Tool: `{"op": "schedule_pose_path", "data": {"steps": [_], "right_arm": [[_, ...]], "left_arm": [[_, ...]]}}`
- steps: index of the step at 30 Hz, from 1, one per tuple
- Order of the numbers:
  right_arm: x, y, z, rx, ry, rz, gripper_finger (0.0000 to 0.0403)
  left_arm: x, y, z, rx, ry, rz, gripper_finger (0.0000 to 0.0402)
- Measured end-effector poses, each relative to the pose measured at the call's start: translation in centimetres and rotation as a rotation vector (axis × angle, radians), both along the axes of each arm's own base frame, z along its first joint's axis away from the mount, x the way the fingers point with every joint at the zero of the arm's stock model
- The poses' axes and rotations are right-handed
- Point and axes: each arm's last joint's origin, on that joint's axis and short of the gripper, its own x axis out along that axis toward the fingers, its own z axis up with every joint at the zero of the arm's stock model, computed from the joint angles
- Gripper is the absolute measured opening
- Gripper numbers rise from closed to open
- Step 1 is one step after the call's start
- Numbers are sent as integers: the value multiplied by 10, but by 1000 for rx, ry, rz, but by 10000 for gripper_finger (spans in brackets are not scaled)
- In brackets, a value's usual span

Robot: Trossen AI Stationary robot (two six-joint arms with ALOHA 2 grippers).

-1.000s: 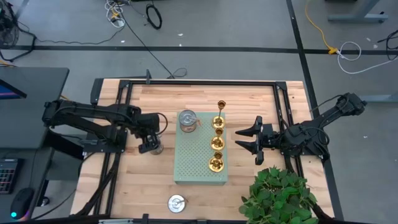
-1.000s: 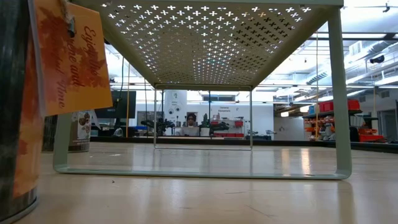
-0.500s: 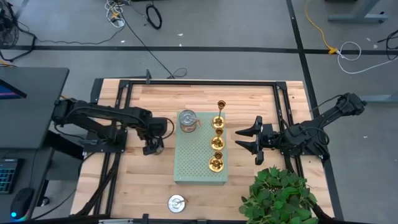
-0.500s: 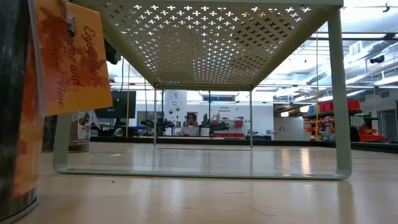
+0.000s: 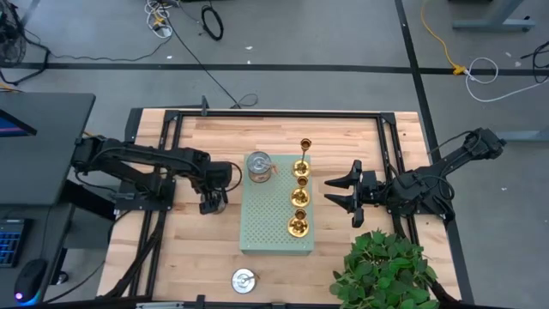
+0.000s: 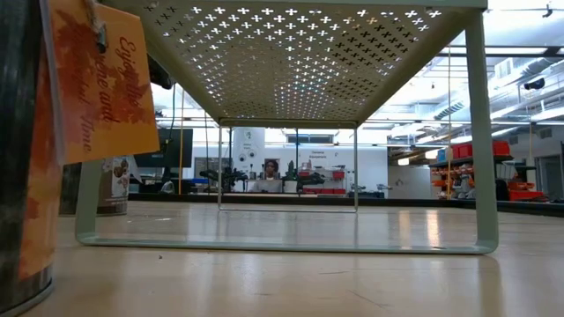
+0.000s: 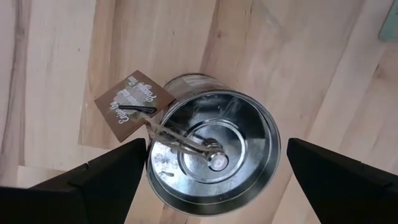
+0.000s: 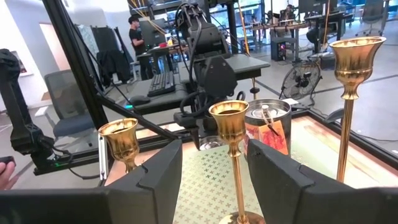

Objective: Pick & Place candle stick holders
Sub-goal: Put the brown scented candle on the shelf

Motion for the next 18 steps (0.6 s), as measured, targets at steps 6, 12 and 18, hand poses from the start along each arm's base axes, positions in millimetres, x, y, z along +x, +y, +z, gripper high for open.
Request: {"op": "schedule_pose_path", "data": {"steps": [6, 12, 18], "right_arm": [[0, 0, 0, 0, 0, 0, 185], [0, 0, 0, -1, 1, 0, 185], [0, 0, 1, 7, -13, 0, 185]], "left_arm": [[0, -1, 0, -19, -2, -3, 399], [4, -5, -5, -4, 19, -19, 399], [7, -6, -9, -1, 30, -19, 399]]}}
